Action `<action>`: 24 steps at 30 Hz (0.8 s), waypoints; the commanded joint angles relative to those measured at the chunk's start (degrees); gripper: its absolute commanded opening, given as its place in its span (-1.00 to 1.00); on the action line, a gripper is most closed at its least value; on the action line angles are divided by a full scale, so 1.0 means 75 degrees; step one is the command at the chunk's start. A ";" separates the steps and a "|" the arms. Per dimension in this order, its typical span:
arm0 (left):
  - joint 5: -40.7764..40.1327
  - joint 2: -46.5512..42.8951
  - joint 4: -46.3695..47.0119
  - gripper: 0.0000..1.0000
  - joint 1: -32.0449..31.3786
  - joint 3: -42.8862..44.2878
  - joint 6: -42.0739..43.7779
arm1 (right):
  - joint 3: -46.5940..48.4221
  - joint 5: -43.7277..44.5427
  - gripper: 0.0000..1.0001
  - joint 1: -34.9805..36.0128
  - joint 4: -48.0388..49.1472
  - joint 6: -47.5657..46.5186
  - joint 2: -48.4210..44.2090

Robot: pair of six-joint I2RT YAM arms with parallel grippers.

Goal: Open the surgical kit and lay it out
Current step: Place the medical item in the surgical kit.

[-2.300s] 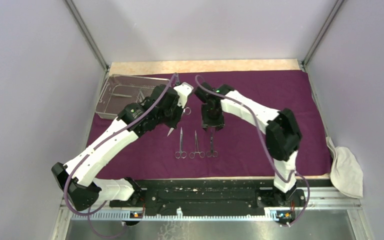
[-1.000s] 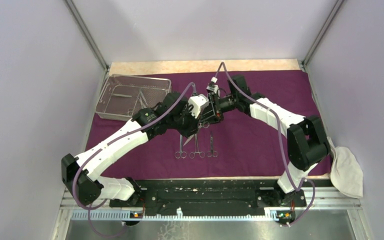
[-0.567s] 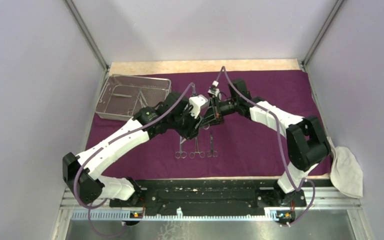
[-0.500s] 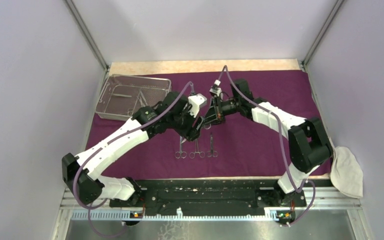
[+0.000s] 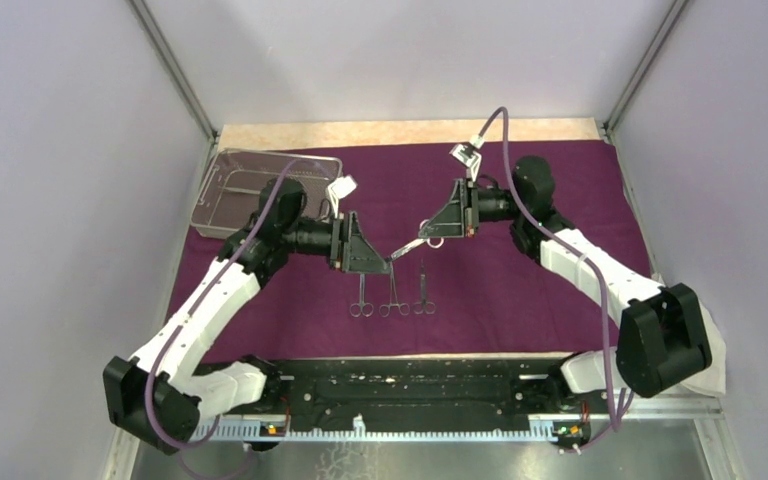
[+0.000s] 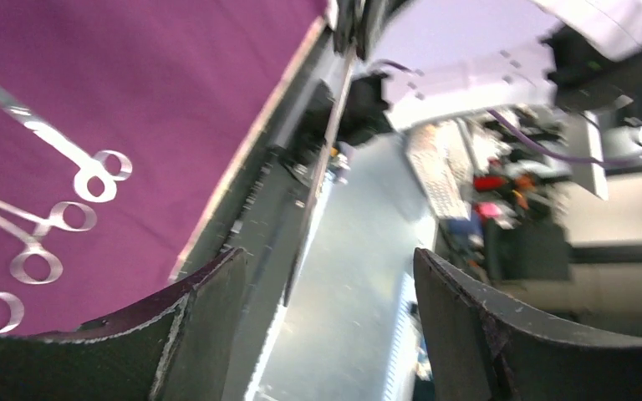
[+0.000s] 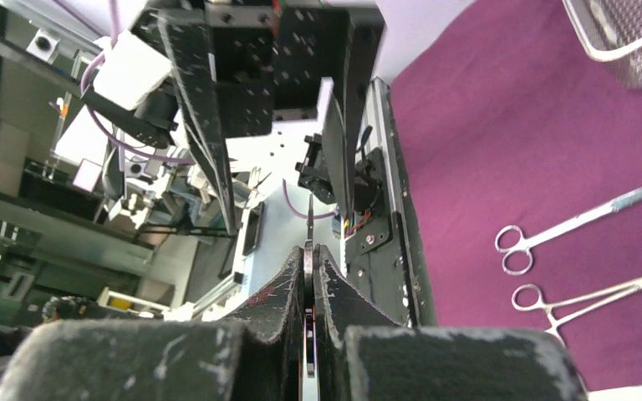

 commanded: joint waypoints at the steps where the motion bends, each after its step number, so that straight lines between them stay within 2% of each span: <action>1: 0.2405 -0.0047 0.1932 0.54 0.0020 -0.0523 -0.1804 | 0.0018 -0.0150 -1.00 -0.0053 0.1618 0.0321 -0.0233; 4: 0.2227 -0.0060 0.1253 0.51 0.0077 -0.0372 -0.1275 | 0.0087 -0.0150 -1.00 -0.0050 0.1701 0.0417 -0.0221; 10: 0.2245 -0.0096 0.1235 0.03 0.0104 -0.0389 -0.1292 | 0.0032 -0.0168 -1.00 -0.0049 0.1886 0.0580 -0.0257; 14: 0.2182 -0.0122 0.1178 0.00 0.0196 -0.0401 -0.1305 | -0.0093 -0.0369 -1.00 -0.0050 0.2724 0.1216 -0.0212; 15: 0.2183 -0.0161 0.1174 0.03 0.0248 -0.0403 -0.1321 | -0.0137 -0.0403 -1.00 -0.0049 0.2957 0.1429 -0.0202; 16: 0.2154 -0.0220 0.1143 0.19 0.0341 -0.0403 -0.1335 | -0.0164 -0.0406 -1.00 -0.0052 0.3193 0.1685 -0.0174; 18: 0.1788 -0.0439 0.0985 0.66 0.0559 -0.0311 -0.1207 | -0.0099 -0.0142 -1.00 -0.0054 0.3051 0.2329 -0.0057; 19: 0.1444 -0.0589 0.0871 0.87 0.0665 -0.0235 -0.1062 | 0.0051 0.0107 -1.00 -0.0076 0.2409 0.2724 0.0080; 21: 0.0267 -0.0911 0.0313 0.97 0.0838 0.0097 -0.0662 | 0.0241 0.0646 -1.00 -0.0087 0.0800 0.3873 0.0369; 22: -0.0343 -0.1078 0.0199 0.97 0.0852 0.0146 -0.0571 | 0.0018 0.0797 -1.00 -0.0086 0.0665 0.4783 0.0411; 23: -0.0783 -0.1306 0.0349 0.97 0.0854 0.0048 -0.0573 | -0.0358 0.0979 -1.00 -0.0086 0.1301 0.5956 0.0402; 24: -0.1129 -0.1551 0.0785 0.97 0.0855 -0.0169 -0.0661 | -0.0803 0.1227 -1.00 -0.0089 0.2694 0.7365 0.0413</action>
